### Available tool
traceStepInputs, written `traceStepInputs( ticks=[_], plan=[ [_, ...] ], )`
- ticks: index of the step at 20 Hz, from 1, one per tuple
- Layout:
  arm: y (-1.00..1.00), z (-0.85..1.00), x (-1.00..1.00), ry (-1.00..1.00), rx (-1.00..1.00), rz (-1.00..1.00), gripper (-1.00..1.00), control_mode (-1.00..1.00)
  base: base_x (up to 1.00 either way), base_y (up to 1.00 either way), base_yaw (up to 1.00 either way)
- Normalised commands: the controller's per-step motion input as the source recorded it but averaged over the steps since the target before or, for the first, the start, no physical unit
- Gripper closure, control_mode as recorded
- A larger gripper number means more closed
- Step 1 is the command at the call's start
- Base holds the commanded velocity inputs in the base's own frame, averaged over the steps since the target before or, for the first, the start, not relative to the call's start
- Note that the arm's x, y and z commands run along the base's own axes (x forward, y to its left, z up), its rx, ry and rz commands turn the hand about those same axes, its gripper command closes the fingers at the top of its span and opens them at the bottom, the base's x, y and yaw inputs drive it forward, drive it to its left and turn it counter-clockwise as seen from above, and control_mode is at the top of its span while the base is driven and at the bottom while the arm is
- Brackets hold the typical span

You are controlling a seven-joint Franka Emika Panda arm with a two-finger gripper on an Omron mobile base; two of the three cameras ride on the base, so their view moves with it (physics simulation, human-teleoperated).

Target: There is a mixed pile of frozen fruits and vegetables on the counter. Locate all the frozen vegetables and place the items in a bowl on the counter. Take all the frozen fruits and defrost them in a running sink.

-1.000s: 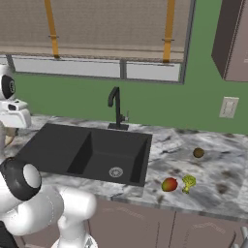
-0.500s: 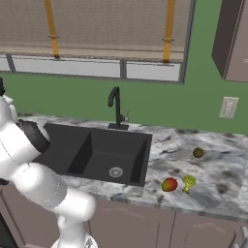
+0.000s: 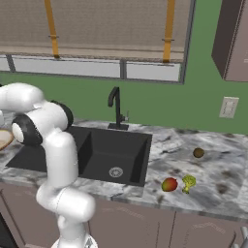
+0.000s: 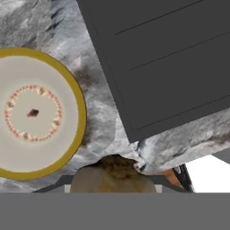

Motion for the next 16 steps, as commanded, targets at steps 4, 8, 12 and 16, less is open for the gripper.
traceStepInputs(
  ticks=[4,8,12,16],
  plan=[
    [0.55,-0.02,0.16,-0.01,-0.09,-0.1,1.0,-1.0,0.0,0.0,0.0],
    [0.54,0.0,0.06,0.18,-0.22,0.0,1.0,-1.0,0.0,0.0,0.0],
    [0.04,-0.28,0.12,0.0,0.0,0.0,1.0,-1.0,0.0,0.0,0.0],
    [0.13,-0.41,0.27,0.01,0.0,0.0,1.0,-1.0,0.0,0.0,0.0]
  ],
)
